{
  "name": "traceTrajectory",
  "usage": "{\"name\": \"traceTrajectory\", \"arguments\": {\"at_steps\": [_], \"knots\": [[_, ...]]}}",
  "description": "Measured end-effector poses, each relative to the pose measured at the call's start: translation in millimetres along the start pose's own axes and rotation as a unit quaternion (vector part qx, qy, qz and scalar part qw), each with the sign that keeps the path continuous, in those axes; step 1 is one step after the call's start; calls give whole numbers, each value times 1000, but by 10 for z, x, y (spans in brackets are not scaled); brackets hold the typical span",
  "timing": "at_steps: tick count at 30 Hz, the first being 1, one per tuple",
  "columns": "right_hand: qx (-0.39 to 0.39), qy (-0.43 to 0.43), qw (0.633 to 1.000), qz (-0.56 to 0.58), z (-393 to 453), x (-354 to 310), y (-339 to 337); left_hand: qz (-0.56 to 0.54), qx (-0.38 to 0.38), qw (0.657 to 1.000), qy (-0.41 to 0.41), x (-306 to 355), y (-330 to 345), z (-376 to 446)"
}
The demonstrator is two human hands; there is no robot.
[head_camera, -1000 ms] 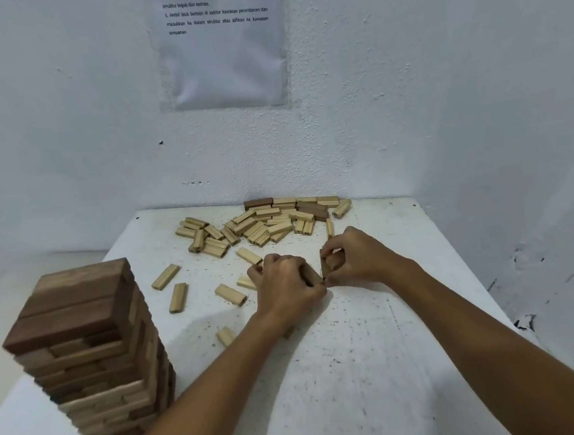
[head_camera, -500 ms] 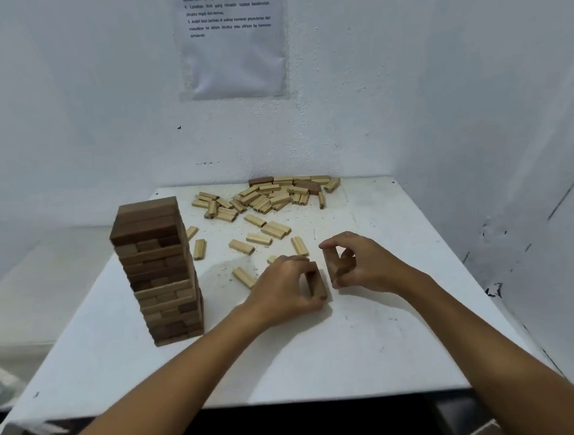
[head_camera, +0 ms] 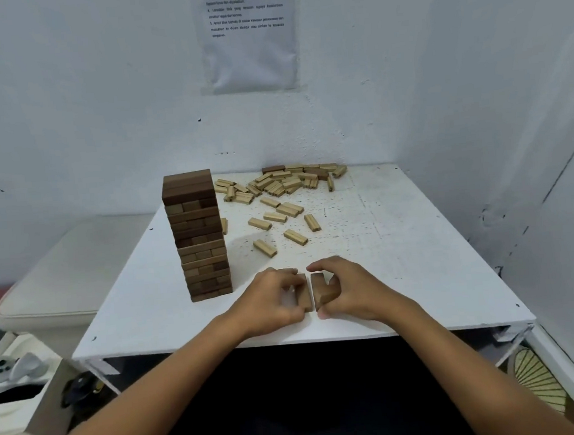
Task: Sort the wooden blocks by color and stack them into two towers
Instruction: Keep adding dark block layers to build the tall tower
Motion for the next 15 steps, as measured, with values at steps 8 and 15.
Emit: {"name": "traceTrajectory", "arguments": {"at_steps": [8, 15], "knots": [[123, 46, 988, 84, -163, 24, -185, 19, 16, 1000, 11, -88, 101, 99], [183, 135, 974, 5, -152, 191, -226, 9, -13, 1000, 10, -68, 145, 284]]}}
Point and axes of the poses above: each hand's wrist, its own z-axis towards the middle knuckle, its own y-axis out of the palm, x = y × z, the point moved 6 cm from there along z, towards the middle knuckle, and after that the axes turned 3 degrees about z, right-handed, at the moved point
